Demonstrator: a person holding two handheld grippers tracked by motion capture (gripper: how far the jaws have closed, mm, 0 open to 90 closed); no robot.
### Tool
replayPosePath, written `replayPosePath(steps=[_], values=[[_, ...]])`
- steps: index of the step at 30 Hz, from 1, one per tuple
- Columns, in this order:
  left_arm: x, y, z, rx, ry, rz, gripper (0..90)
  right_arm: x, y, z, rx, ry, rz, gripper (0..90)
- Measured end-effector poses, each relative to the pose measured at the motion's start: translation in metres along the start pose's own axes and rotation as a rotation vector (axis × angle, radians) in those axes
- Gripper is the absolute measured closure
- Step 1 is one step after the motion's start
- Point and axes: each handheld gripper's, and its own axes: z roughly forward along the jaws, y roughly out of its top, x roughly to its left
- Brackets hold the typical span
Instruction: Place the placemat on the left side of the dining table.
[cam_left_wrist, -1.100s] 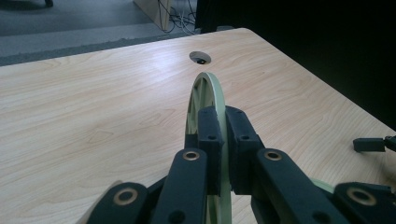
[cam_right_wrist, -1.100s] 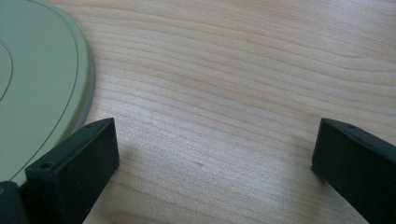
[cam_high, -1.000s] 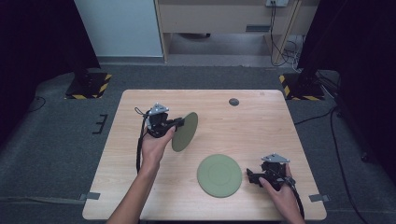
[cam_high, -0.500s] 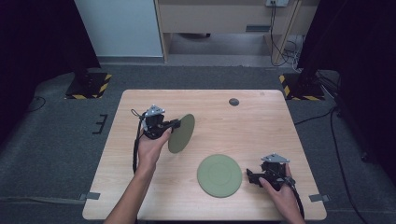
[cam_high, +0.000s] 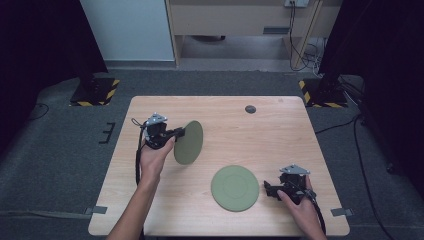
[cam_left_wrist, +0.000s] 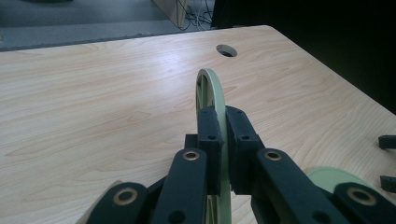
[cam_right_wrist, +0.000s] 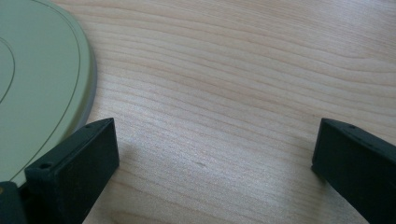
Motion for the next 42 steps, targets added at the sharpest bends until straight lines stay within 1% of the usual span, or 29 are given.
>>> replayPosePath(steps=[2,8,9,10,17,21,25,36,42], values=[[0.002,-0.001,-0.001,0.0,0.007,0.001,85.3,0.0,0.0,0.0,0.0,0.0,0.0,0.8],[0.01,-0.003,-0.003,-0.006,0.015,-0.016,85.3,0.0,0.0,0.0,0.0,0.001,0.0,0.8],[0.013,-0.005,-0.004,-0.007,0.018,-0.022,85.3,0.0,0.0,0.0,0.0,0.0,0.0,0.8],[0.013,-0.005,-0.004,-0.007,0.018,-0.022,85.3,0.0,0.0,0.0,0.0,0.0,0.0,0.8],[0.026,-0.011,-0.008,-0.008,0.026,-0.05,85.3,0.0,0.0,0.0,0.0,0.001,0.0,0.8],[0.032,-0.014,-0.009,-0.004,0.032,-0.058,85.3,0.0,0.0,0.0,0.0,0.001,-0.001,0.8],[0.041,-0.019,-0.011,0.002,0.038,-0.073,85.3,0.0,0.0,0.0,0.0,0.0,0.0,0.8],[0.049,-0.022,-0.015,-0.001,0.044,-0.093,85.3,0.0,0.0,0.0,0.0,0.0,0.0,0.8],[0.05,-0.02,-0.017,-0.001,0.051,-0.092,85.3,0.0,0.0,0.0,0.0,0.0,0.0,0.8]])
